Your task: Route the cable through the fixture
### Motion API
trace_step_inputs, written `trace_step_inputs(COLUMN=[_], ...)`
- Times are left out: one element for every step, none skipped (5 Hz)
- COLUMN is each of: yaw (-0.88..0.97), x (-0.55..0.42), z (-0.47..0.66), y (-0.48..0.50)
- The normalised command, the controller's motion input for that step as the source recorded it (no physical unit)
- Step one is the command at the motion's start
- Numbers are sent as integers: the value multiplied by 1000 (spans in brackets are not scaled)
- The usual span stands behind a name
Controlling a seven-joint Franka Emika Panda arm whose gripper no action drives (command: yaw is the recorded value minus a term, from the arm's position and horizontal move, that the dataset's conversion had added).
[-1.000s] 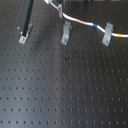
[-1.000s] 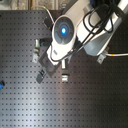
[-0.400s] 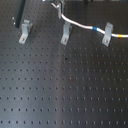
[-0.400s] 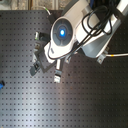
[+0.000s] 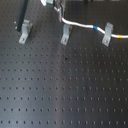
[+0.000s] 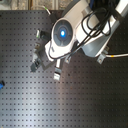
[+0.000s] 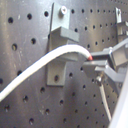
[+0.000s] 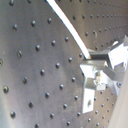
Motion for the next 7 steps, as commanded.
trace_step_inputs(yaw=[326, 389, 360, 157, 0, 0, 0], x=[47, 158, 160, 14, -257, -240, 11], z=[147, 106, 169, 206, 119, 18, 0], y=[148, 84, 56, -53, -88, -54, 2])
